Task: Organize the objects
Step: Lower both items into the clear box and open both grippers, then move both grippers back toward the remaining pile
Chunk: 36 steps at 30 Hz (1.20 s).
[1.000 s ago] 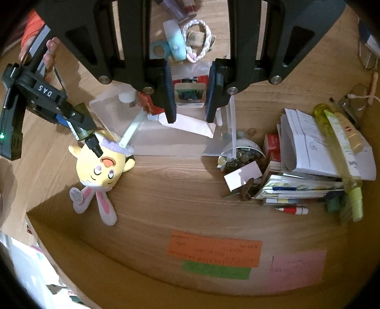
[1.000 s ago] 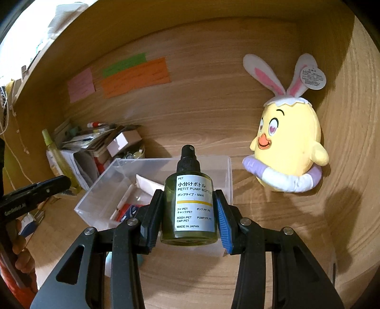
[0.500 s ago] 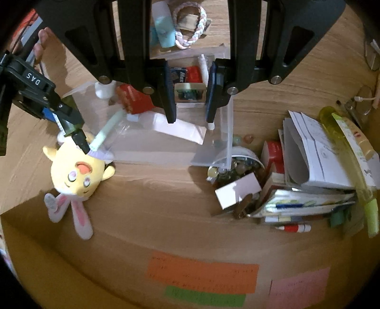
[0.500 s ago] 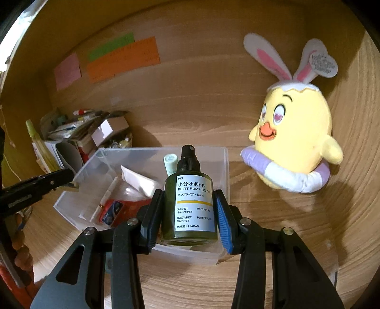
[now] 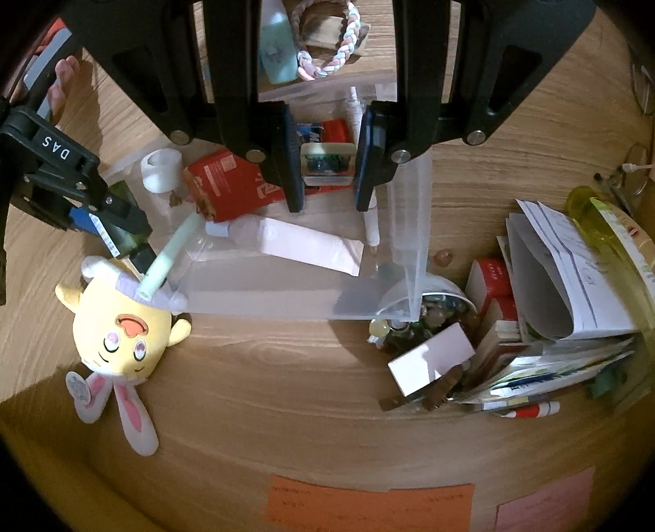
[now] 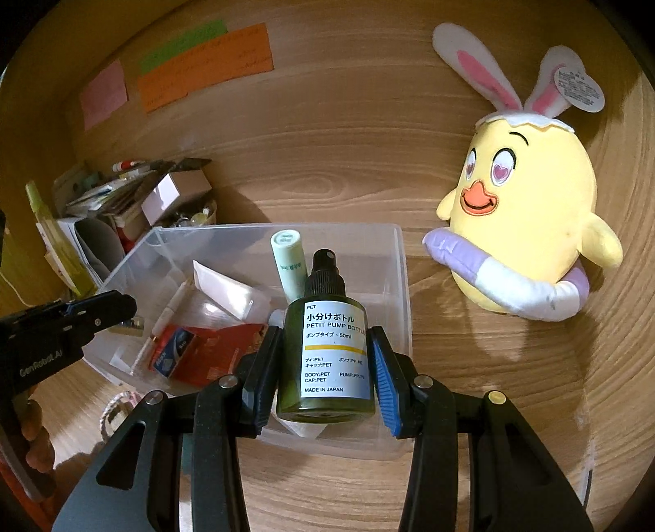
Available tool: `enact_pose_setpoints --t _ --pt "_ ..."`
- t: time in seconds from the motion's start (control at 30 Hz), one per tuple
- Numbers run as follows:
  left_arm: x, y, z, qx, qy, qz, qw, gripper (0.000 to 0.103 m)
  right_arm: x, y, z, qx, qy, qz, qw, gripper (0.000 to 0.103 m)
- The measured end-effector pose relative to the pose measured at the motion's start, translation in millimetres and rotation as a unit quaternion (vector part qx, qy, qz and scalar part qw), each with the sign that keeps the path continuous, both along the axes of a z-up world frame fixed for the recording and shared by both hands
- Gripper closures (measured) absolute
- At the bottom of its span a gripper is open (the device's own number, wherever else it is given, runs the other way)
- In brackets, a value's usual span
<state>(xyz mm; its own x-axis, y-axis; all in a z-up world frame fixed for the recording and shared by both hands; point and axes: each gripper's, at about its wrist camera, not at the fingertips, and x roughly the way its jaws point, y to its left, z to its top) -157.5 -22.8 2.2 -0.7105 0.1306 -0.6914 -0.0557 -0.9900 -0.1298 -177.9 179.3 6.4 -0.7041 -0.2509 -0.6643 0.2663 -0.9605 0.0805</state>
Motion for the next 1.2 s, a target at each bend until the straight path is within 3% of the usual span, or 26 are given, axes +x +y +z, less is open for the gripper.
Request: enact_pose_setpoints --t 0.47,0.53,0.67,0.83,0.97,1.03,1.2 --pt "5 10 0 -0.013 0.001 -0.022 0.9997 0.079 -6 -15 -8 0.036 -0.004 0.004 0.999 0.064" --pt "6 10 1 -0.014 0.002 -0.022 0.9997 0.075 -4 -16 -7 0.038 -0.007 0.006 0.999 0.061" --pt "10 11 6 -0.007 0.003 -0.024 0.9997 0.07 4 -13 -1 0.03 0.003 0.003 1.0 0.043" --pt "22 10 18 -0.006 0.02 -0.02 0.9996 0.045 20 -11 12 0.013 0.019 0.009 1.0 0.04" --pt "32 11 28 -0.01 0.033 -0.02 0.9992 0.04 34 -12 21 0.005 0.029 0.018 0.999 0.034" --pt "38 10 32 -0.012 0.039 -0.018 0.999 0.028 41 -14 24 0.001 0.033 0.024 0.999 0.032" --pt "56 7 36 -0.029 0.052 -0.01 0.9981 0.018 59 -19 29 -0.007 0.041 0.041 0.998 0.03"
